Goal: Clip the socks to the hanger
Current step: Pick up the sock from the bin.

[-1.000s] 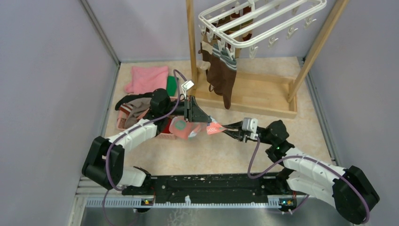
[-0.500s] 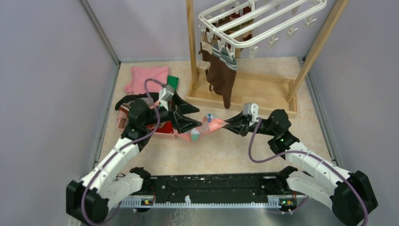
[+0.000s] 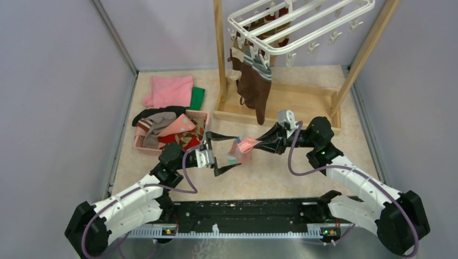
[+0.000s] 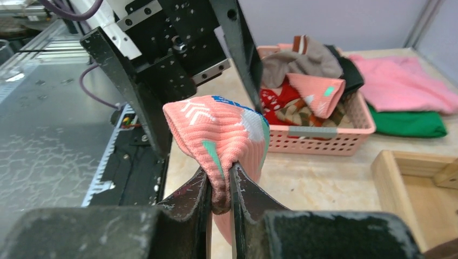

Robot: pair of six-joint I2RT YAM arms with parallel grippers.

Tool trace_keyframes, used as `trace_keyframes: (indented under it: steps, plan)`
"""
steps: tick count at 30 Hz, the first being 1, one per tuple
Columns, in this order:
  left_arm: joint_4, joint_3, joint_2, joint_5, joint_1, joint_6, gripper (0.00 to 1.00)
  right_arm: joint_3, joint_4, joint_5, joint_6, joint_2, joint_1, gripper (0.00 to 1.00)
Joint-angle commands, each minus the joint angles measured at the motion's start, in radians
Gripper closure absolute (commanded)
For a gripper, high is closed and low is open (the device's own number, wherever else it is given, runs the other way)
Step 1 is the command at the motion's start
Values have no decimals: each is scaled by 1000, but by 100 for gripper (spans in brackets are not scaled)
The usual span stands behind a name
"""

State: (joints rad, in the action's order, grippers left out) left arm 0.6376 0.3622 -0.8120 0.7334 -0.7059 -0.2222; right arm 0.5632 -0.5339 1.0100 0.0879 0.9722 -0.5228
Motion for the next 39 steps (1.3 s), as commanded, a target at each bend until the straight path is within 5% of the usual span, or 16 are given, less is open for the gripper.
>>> trace_keyframes:
  steps: [1,7,21,26,31,36,39]
  plan:
    - [134,11,-53,-73,-24,-237,5,54,-32,94,51,51,4,100]
    - [194,15,-113,-18,-30,-165,9,66,-6,106,44,83,4,100]
    - [293,15,-196,53,-30,6,43,66,-15,118,44,116,6,100]
    - [254,56,-225,102,-30,26,92,66,-11,112,41,116,5,100]
    - [195,63,-186,65,-30,80,100,65,3,100,29,105,6,100]
    - [206,40,-136,24,-31,182,100,60,-3,87,26,92,6,86]
    - [207,41,-138,13,-30,257,100,47,-27,72,33,80,6,62]
